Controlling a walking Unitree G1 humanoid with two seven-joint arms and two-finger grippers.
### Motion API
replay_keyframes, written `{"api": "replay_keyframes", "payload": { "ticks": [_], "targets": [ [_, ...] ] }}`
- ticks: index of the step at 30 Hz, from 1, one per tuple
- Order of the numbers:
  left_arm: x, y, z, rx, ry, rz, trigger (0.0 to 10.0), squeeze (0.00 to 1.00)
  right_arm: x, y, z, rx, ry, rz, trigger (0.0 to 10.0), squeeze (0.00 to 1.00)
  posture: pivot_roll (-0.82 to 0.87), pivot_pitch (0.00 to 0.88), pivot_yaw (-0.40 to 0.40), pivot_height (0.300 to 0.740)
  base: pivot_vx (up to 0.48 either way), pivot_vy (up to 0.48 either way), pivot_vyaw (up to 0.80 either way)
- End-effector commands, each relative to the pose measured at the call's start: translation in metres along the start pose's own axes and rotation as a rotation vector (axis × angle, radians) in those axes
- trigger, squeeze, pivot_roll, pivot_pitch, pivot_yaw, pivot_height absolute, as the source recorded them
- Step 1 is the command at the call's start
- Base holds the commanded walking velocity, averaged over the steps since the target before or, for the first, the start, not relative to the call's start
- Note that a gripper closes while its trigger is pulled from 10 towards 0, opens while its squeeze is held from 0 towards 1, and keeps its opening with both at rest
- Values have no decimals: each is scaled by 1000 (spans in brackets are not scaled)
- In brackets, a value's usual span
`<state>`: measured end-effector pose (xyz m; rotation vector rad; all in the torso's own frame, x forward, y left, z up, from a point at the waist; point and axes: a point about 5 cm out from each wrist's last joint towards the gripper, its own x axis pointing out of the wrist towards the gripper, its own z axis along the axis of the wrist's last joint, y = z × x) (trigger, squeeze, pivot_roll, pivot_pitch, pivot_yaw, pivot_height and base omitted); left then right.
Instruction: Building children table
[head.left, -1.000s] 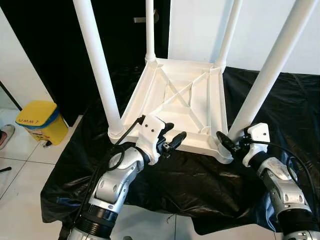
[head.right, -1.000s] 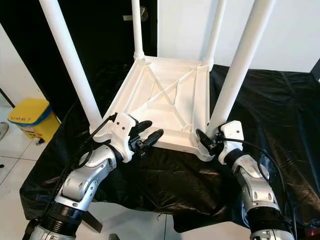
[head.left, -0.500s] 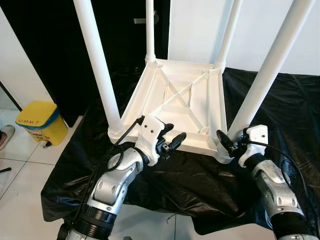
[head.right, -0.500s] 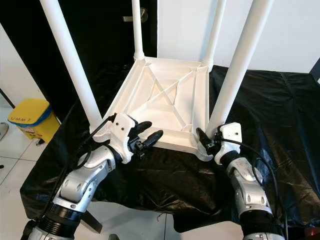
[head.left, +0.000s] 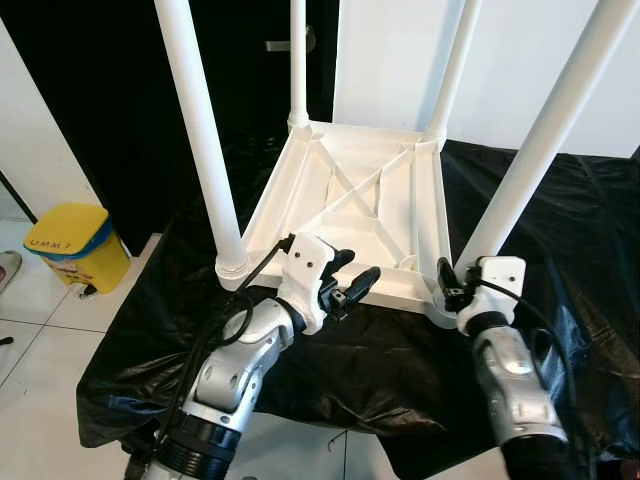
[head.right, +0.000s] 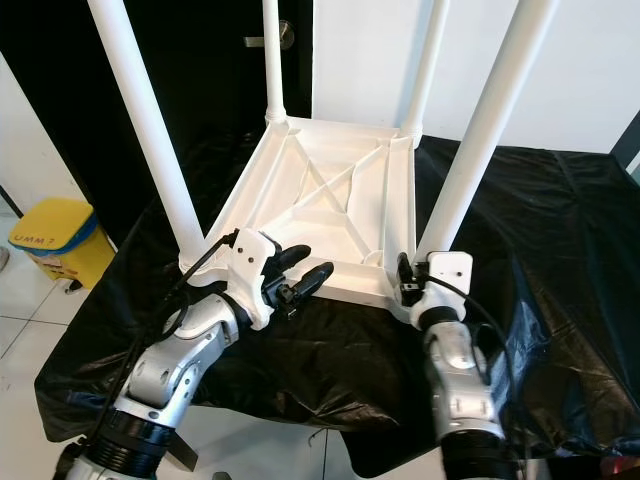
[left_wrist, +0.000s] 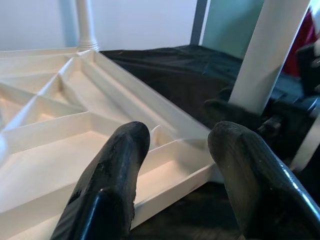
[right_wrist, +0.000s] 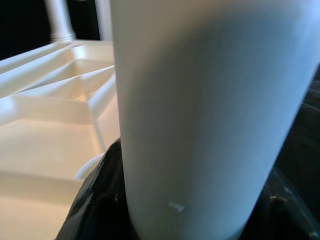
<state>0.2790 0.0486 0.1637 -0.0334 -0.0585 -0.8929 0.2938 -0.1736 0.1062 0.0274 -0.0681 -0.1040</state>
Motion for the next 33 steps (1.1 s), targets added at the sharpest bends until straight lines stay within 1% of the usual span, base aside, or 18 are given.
{"api": "replay_keyframes", "payload": {
  "ticks": [1,6,8,13,14,15,19,20,22,23,24,27,29,32,33],
  "targets": [
    [2,-2,-2,-6,-4,-8,10000,0,-9,5,-19,15,91,-38,10000,0,-86,0,-35,740,0,0,0],
    [2,-2,-1,-6,-6,-11,10000,0,-9,8,-15,18,75,-24,10000,0,-92,0,-32,740,0,0,0],
    [2,2,0,5,-2,-15,10000,0,-7,6,-9,15,48,-15,10000,0,-96,0,-30,740,0,0,0],
    [4,4,1,13,-5,-14,10000,0,-6,5,-8,7,43,-24,10000,0,-99,0,-25,740,0,0,0],
    [6,4,2,15,-9,-15,10000,0,-4,5,-7,14,32,-13,10000,1000,-98,0,-26,740,0,0,0],
    [7,5,3,16,-17,-18,10000,0,-3,6,-4,26,11,6,10000,1000,-98,0,-26,740,0,0,0],
    [8,5,5,12,-26,-21,10000,0,-3,7,0,25,-15,34,10000,1000,-99,0,-26,740,0,0,0],
    [8,6,5,13,-27,-21,10000,0,-5,6,3,42,-34,70,10000,1000,-97,0,-26,740,0,0,0],
    [8,6,5,13,-27,-21,10000,0,-5,6,3,42,-34,70,10000,1000,-97,0,-26,740,0,0,0],
    [8,6,6,14,-28,-21,10000,0,-7,6,5,55,-47,97,10000,1000,-97,0,-26,740,0,0,0],
    [8,6,6,14,-28,-21,10000,0,-7,6,5,55,-47,97,10000,1000,-97,0,-26,740,0,0,0],
    [6,9,3,21,-15,-30,10000,0,-14,1,7,71,-68,214,10000,1000,-104,0,-22,740,0,0,0],
    [6,9,2,22,-12,-33,10000,0,-15,0,7,71,-69,232,10000,1000,-104,0,-22,740,0,0,0],
    [5,10,0,20,-2,-42,10000,0,-16,-4,6,35,-54,345,10000,1000,-114,0,-9,740,0,0,0],
    [5,10,0,20,-2,-42,10000,0,-16,-4,6,35,-54,345,10000,1000,-114,0,-9,740,0,0,0]
  ]
}}
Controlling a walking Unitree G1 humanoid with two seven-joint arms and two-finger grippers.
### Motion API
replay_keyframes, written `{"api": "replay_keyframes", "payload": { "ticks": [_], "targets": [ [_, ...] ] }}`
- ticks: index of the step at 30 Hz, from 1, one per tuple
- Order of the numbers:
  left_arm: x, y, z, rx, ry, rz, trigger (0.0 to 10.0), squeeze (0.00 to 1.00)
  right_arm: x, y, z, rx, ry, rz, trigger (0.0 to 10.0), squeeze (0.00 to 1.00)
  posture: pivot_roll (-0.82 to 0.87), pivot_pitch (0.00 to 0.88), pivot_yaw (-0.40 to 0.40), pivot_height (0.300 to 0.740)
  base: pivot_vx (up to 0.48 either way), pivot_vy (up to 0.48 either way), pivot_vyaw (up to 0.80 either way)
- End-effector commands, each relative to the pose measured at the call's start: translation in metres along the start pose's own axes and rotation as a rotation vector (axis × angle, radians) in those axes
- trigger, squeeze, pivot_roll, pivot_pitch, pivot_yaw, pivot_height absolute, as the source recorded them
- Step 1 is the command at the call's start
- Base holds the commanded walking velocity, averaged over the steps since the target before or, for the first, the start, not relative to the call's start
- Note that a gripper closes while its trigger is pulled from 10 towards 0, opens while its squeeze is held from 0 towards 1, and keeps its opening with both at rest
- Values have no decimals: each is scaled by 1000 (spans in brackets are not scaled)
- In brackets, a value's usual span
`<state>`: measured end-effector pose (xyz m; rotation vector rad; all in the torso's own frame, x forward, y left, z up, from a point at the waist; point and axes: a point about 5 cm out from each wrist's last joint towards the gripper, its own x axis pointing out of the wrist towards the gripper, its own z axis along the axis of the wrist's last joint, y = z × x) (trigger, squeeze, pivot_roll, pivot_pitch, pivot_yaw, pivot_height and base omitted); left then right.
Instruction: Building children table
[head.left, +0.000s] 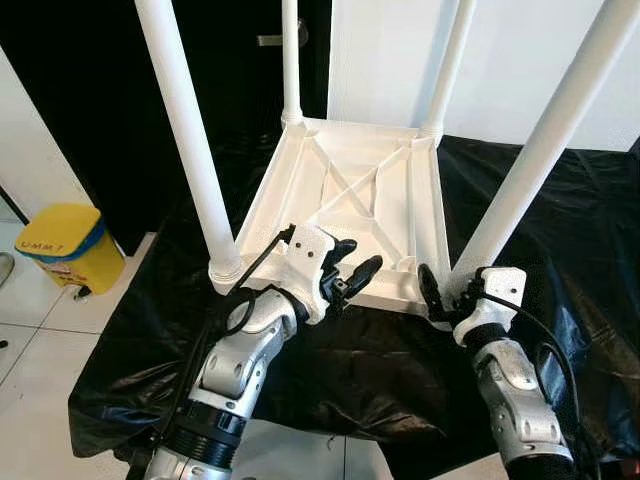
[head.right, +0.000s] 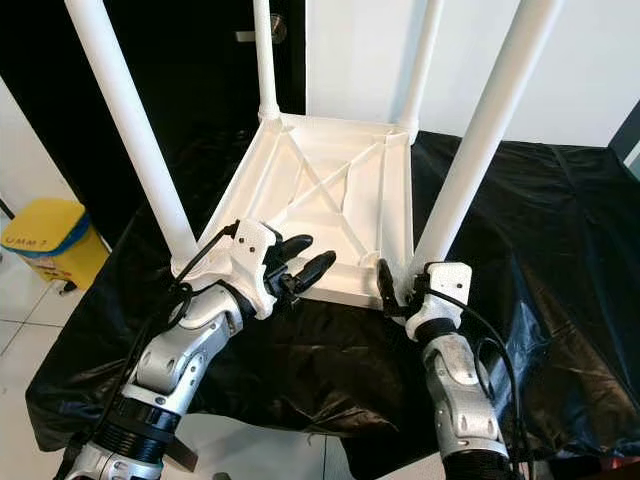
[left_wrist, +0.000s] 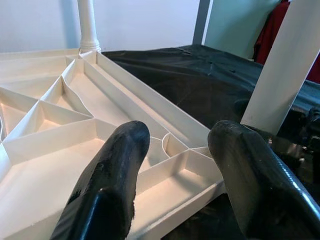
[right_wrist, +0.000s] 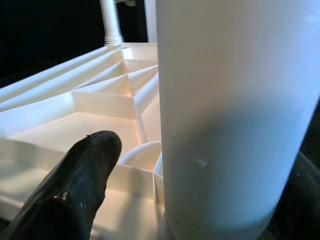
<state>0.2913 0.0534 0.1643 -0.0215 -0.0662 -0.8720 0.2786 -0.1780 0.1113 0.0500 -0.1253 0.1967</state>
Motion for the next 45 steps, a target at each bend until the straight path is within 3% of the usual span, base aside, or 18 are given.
{"api": "replay_keyframes", "payload": {
  "ticks": [1,2,4,13,14,15,28,29,37,38,40,45],
  "targets": [
    [1,-2,-1,7,3,-64,10000,0,-1,0,-1,-12,8,77,10000,1000,-114,0,-9,740,0,0,0],
    [1,-2,-2,10,7,-66,10000,0,-1,-3,-2,-42,21,115,10000,39,-116,0,-6,740,0,0,0],
    [1,-1,-2,13,11,-68,10000,0,1,-7,-3,-64,36,142,10000,0,-117,0,-4,740,0,0,0],
    [2,0,-7,37,34,-63,10000,0,11,-17,-4,-135,84,251,10000,0,-116,0,-15,740,0,0,0],
    [2,0,-8,40,36,-62,10000,0,12,-17,-5,-141,93,269,3686,0,-113,0,-20,740,0,0,0],
    [2,0,-8,44,36,-57,10000,0,13,-16,-7,-145,100,284,0,0,-105,0,-29,740,0,0,0],
    [2,1,-9,92,27,-28,10000,0,9,-15,-14,-126,122,274,0,0,-103,0,-35,740,0,0,0],
    [2,2,-9,105,27,-24,10000,0,9,-14,-15,-110,120,247,10000,0,-104,0,-34,740,0,0,0],
    [6,4,-7,133,22,-15,10000,0,11,-6,-21,-76,115,80,10000,0,-106,0,-29,740,0,0,0],
    [7,4,-7,138,23,-14,10000,0,12,-5,-23,-80,114,-13,10000,0,-106,0,-29,740,0,0,0],
    [7,4,-7,139,23,-14,10000,0,13,-5,-23,-85,114,-49,10000,0,-106,0,-29,740,0,0,0],
    [7,5,-10,155,33,-5,10000,0,13,-2,-26,-31,109,-160,10000,0,-98,0,-40,740,0,0,0]
  ]
}}
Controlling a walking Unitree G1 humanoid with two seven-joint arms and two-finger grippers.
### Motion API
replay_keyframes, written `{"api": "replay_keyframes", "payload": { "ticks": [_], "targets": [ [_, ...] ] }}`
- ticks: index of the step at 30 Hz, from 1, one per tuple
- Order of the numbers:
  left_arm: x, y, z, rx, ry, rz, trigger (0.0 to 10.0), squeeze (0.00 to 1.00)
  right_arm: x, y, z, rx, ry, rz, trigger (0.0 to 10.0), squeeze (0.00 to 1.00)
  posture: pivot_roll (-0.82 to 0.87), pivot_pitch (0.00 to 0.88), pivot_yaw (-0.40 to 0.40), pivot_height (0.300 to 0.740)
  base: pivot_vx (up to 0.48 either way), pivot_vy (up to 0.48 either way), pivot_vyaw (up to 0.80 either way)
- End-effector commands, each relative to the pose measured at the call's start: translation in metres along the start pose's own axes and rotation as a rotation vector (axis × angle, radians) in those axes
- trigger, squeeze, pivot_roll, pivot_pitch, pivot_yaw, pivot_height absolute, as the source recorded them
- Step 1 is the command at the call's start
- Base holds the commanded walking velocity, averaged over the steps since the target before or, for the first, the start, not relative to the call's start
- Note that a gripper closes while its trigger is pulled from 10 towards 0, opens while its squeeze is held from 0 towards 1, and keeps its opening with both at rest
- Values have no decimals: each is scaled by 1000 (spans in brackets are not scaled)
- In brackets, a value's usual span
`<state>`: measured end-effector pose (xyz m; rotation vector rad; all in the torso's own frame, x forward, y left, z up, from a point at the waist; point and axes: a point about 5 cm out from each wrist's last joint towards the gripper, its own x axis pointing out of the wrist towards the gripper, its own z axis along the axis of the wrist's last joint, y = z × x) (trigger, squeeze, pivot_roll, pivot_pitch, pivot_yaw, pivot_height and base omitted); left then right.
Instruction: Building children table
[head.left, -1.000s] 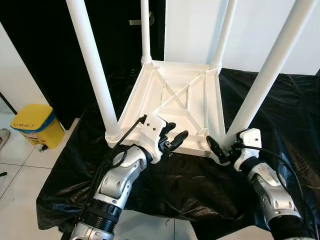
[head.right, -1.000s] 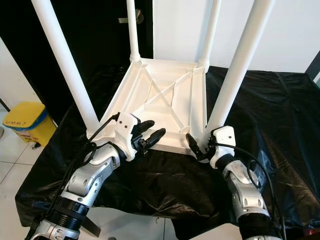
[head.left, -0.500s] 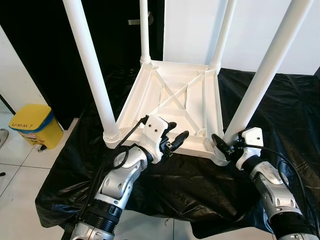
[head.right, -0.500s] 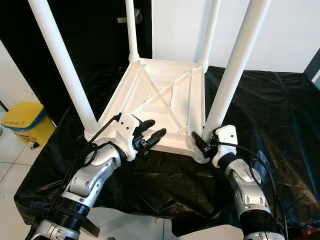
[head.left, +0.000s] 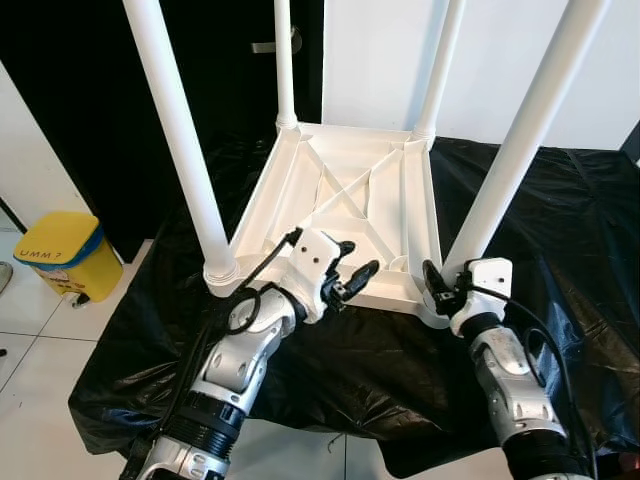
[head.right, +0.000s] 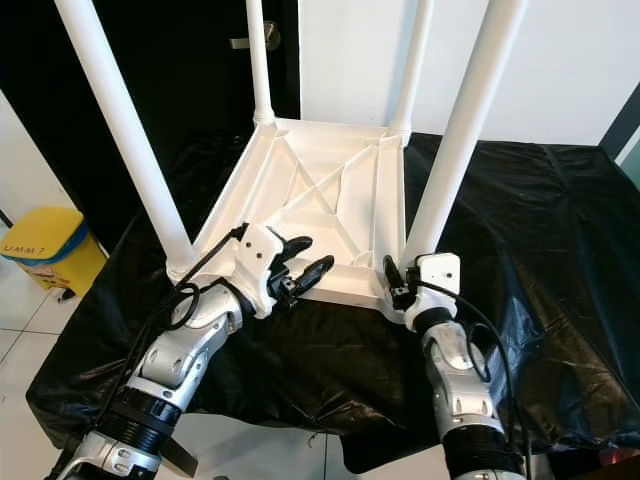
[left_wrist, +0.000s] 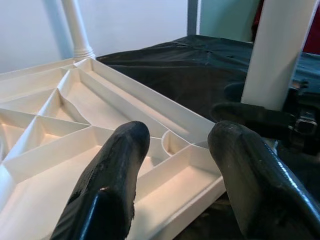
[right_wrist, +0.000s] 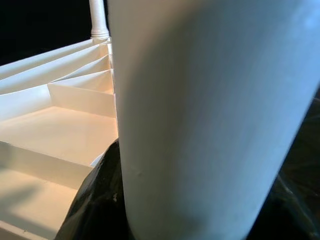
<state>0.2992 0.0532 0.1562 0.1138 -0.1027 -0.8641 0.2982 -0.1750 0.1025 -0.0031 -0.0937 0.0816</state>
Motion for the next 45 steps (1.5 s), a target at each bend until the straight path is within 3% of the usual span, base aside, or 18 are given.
{"api": "replay_keyframes", "payload": {
  "ticks": [1,4,10,27,28,38,41,42,43,45],
  "targets": [
    [2,-1,-1,21,9,-8,10000,0,-5,0,-15,23,77,-45,10000,0,-98,0,-40,740,0,0,0],
    [3,-1,-3,30,12,13,10000,0,-8,6,-18,37,91,-190,10000,0,-96,0,-46,740,0,0,0],
    [6,-4,-3,37,4,17,10000,0,-7,20,-15,33,78,-148,10000,0,-97,0,-52,740,0,0,0],
    [5,-3,-4,47,-6,38,10000,0,-5,18,-10,20,59,-165,10000,0,-83,0,-70,740,0,0,0],
    [4,-3,-4,47,-5,38,10000,0,-5,17,-9,25,49,-151,10000,1000,-84,0,-69,740,0,0,0],
    [5,-2,-3,55,-8,29,10000,0,-5,8,-1,32,1,-58,10000,1000,-91,0,-70,740,0,0,0],
    [4,-4,-2,57,-10,5,10000,0,-6,-8,7,-6,-17,96,10000,1000,-106,0,-52,740,0,0,0],
    [4,-4,-2,57,-10,5,10000,0,-6,-8,7,-6,-17,96,10000,1000,-106,0,-52,740,0,0,0],
    [3,-6,-3,55,-8,-5,10000,0,-6,-13,9,-22,-12,143,10000,0,-113,0,-43,740,0,0,0],
    [3,-8,-3,55,-4,-16,10000,0,-4,-17,10,-43,-6,193,10000,0,-114,0,-43,740,0,0,0]
  ]
}}
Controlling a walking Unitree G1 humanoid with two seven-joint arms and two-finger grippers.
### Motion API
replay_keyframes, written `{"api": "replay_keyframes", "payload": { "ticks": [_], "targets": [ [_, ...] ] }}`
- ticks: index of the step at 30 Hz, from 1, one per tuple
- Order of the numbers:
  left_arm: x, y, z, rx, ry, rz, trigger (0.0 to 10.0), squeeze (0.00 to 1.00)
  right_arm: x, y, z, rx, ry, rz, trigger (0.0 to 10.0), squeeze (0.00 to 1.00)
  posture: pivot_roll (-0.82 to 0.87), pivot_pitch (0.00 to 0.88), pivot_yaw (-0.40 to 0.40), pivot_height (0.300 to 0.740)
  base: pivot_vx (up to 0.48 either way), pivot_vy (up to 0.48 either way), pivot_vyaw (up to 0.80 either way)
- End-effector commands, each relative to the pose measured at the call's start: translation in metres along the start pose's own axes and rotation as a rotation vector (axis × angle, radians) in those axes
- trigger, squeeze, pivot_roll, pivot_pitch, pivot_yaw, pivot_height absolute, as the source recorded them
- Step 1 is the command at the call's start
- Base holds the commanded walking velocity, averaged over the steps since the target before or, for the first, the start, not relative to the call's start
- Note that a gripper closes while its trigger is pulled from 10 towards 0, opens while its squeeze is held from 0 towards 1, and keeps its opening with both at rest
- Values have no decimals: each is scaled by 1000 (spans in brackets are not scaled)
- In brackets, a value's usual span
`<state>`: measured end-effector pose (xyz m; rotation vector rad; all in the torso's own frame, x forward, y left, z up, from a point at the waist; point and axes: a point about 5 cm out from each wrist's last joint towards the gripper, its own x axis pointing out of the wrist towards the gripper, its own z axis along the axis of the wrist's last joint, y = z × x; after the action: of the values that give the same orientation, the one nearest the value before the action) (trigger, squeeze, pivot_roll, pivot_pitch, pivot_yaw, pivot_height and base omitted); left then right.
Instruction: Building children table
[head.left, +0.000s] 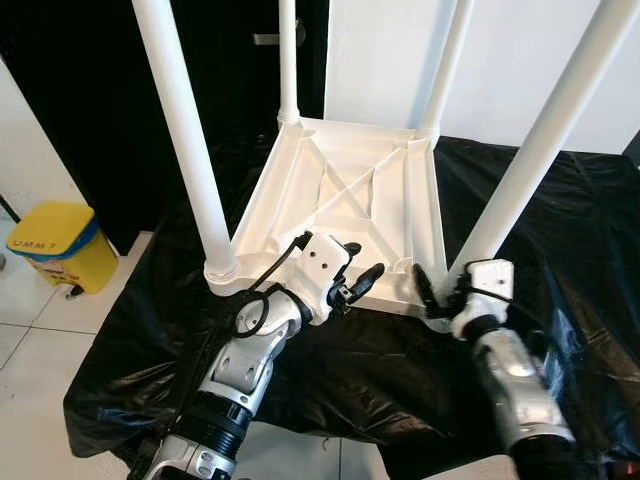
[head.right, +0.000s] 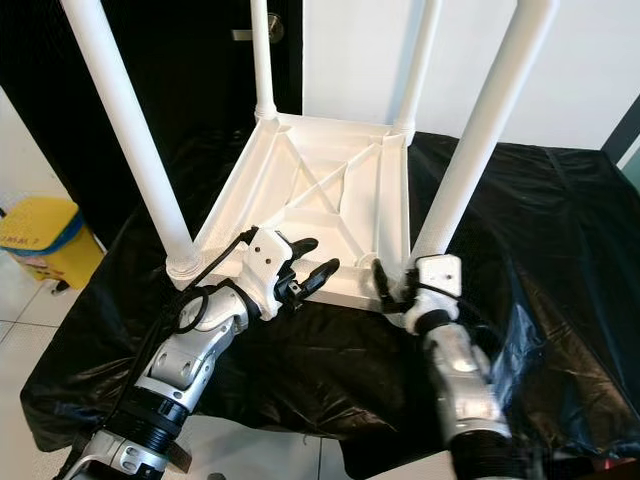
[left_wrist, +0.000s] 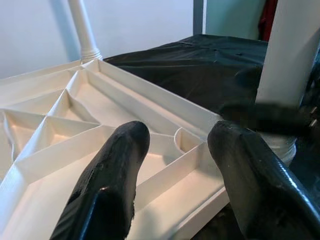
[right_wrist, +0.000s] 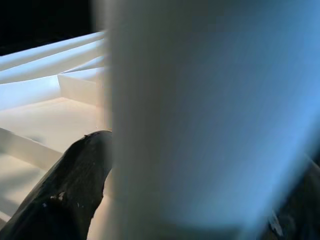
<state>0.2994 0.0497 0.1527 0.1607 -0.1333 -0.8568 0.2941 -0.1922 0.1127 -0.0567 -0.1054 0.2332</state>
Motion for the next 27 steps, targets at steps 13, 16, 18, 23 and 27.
{"api": "replay_keyframes", "payload": {
  "ticks": [13,16,18,23,27],
  "targets": [
    [-1,-10,3,20,16,-72,10000,0,11,-5,0,-80,92,321,0,0,-94,22,-35,740,0,0,0],
    [-3,-12,2,20,20,-77,10000,0,8,-6,-4,-71,104,333,0,0,-90,27,-34,740,0,0,0],
    [-6,-13,1,18,24,-79,10000,0,4,-8,-7,-61,114,326,0,0,-89,26,-35,740,0,0,0],
    [-7,-13,1,16,27,-79,10000,0,2,-9,-9,-48,117,321,0,0,-88,29,-38,740,0,0,0],
    [-9,-13,0,13,29,-77,10000,0,-2,-8,-11,-24,111,258,2000,0,-95,31,-39,740,0,0,0]
  ]
}}
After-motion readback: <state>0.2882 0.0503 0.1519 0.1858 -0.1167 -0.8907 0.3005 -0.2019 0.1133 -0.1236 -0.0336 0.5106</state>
